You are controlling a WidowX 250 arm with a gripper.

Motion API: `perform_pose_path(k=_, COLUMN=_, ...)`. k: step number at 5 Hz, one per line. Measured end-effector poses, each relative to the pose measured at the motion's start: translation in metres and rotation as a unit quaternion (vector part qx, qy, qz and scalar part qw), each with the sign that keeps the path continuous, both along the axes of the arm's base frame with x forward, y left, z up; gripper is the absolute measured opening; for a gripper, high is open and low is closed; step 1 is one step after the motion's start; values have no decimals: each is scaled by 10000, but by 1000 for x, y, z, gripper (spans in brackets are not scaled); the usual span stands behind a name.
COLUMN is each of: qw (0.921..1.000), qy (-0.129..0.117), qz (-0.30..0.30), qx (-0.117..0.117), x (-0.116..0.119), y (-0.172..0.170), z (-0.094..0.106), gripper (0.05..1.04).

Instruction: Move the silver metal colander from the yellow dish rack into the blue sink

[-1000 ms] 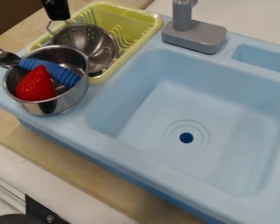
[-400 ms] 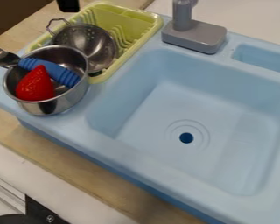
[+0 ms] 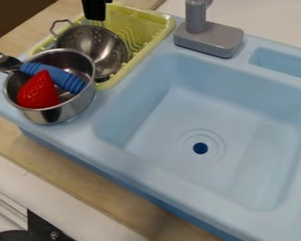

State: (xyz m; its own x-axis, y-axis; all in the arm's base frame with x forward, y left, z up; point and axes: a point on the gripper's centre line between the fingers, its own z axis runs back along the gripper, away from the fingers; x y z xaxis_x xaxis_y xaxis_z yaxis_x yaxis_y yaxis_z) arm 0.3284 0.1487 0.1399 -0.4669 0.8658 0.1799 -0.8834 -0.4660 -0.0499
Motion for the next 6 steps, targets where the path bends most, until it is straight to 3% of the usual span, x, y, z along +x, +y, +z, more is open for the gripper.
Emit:
perform_pose_path(k=3, qw=9999, qy=112, qz=46, qx=-31, x=-14, y=3, z=-33, gripper=994)
perform_pose_path(k=4, qw=9998, qy=23, qz=205, qx=-81, x=-13, y=3, z=-33, gripper=965)
perform_pose_path(k=5, qw=9992, qy=247, qz=280, qx=-158, x=-15, y=4, z=-45, gripper=715)
perform_pose_path(k=6, qw=9989, qy=317, qz=357, qx=-16, x=-14, y=9, z=-53, gripper=433)
